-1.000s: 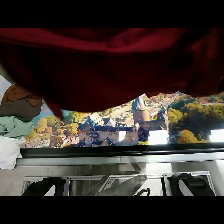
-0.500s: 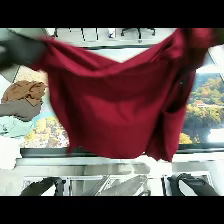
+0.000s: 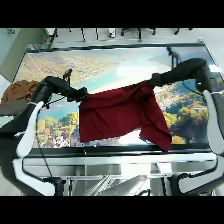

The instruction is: Fold the shirts.

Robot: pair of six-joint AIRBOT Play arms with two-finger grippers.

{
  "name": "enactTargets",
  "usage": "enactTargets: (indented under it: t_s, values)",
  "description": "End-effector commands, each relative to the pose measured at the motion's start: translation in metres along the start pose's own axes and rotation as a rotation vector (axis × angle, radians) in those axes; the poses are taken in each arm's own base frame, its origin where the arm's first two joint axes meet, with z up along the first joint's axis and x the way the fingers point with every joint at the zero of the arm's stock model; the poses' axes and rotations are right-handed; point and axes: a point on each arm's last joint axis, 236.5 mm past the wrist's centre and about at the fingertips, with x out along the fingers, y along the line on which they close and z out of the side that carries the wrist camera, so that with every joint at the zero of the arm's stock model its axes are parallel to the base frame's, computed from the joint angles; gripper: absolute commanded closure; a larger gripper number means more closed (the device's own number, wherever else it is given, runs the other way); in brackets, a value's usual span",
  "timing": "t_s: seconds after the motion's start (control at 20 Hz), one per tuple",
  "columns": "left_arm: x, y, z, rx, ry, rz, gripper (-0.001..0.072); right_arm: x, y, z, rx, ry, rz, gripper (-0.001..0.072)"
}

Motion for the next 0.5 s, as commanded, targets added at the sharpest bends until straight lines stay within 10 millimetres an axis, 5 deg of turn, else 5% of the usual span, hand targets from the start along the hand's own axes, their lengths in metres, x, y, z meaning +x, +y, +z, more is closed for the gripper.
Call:
enactTargets:
  t_s: [0.0,0.05,0.15,0.2,0.25,0.35,0.45]
  values:
    - [0.033,0.010,0.025,0.008,0.011,-0.005,0.0695,0.026,-0.034,0.010,0.064,-0.048,-0.030,0.0687]
    - [0.030,0.006,0.031,0.022,0.011,-0.011,0.0695,0.021,-0.036,0.015,0.062,-0.061,-0.033,0.0680]
    - [0.019,-0.005,0.039,0.052,0.015,-0.025,0.0621,0.009,-0.034,0.018,0.055,-0.056,-0.025,0.0425]
    - [0.009,-0.012,0.041,0.070,0.018,-0.032,0.0206,-0.001,-0.031,0.017,0.047,-0.046,-0.019,0.0399]
    - [-0.006,-0.016,0.046,0.081,0.015,-0.036,0.0026,-0.014,-0.029,0.017,0.039,-0.036,-0.018,0.0399]
    - [-0.046,-0.023,0.049,0.099,0.024,-0.043,0.0024,-0.055,-0.037,0.011,0.048,-0.021,-0.060,0.0393]
    - [-0.090,-0.015,0.043,0.063,0.038,-0.037,0.0025,-0.098,-0.053,-0.005,0.093,0.015,-0.135,0.0170]
